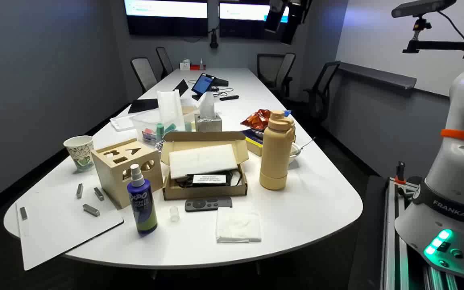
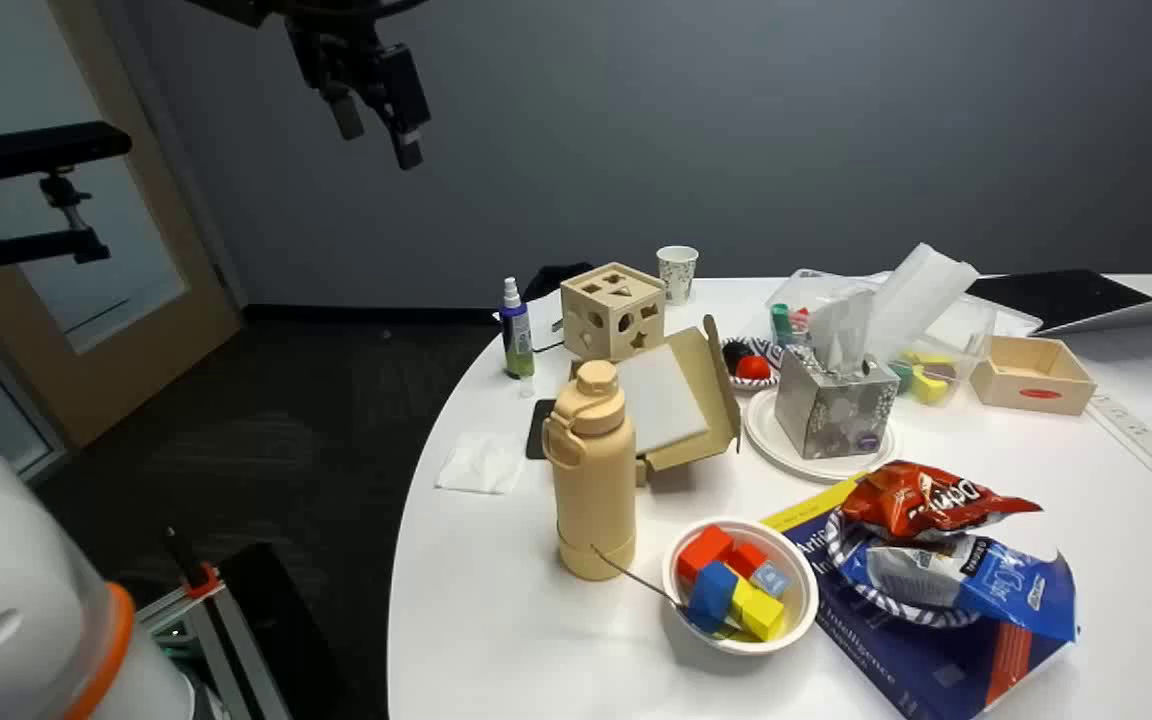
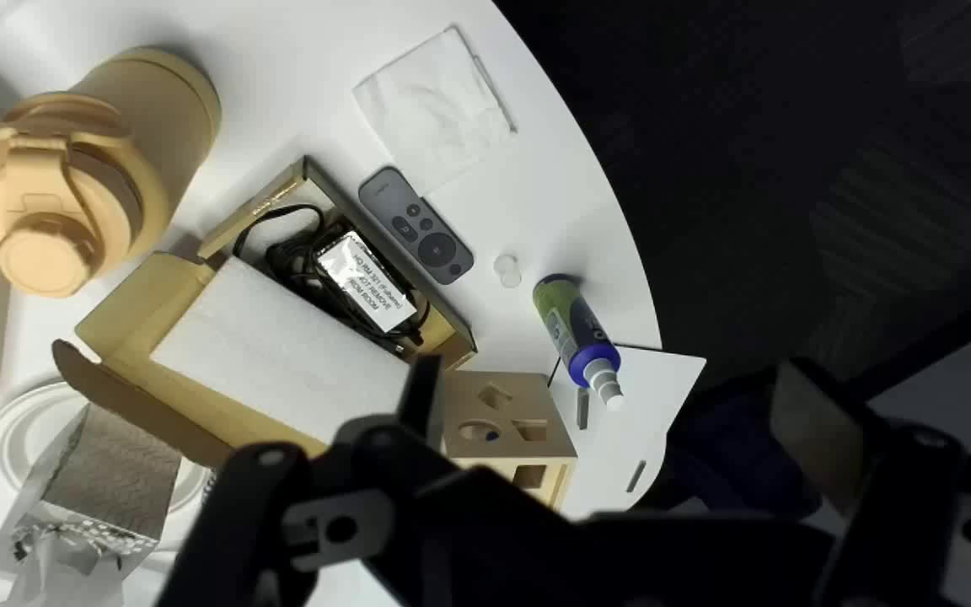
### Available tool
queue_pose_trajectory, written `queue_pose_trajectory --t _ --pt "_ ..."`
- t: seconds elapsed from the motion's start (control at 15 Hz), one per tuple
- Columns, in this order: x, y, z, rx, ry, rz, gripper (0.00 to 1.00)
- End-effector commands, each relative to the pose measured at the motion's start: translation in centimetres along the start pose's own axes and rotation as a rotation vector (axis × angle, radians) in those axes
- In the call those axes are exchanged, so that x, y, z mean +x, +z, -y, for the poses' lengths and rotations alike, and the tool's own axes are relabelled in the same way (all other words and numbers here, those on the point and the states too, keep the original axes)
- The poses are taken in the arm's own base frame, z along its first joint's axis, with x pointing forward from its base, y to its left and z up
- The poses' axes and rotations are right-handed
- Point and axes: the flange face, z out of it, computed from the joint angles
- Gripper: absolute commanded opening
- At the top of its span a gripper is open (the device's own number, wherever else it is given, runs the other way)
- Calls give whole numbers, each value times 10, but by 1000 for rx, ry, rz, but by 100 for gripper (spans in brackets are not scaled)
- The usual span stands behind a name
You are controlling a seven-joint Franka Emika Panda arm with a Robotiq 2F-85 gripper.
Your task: Move the box
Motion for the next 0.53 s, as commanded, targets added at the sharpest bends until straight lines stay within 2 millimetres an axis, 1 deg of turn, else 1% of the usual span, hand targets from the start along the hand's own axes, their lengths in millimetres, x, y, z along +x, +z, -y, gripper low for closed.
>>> queue_pose_trajectory --t 0.0,0.2,0.27,0.33,0.4,0.47 --pt "0 -1 0 0 0 -1 100" --pt "1 -3 1 1 -1 -4 100" --pt "12 3 -1 9 28 10 100" --pt "31 16 -2 6 89 39 100" --pt "47 31 -5 -20 150 53 100" --pt "63 48 -8 -34 204 63 100"
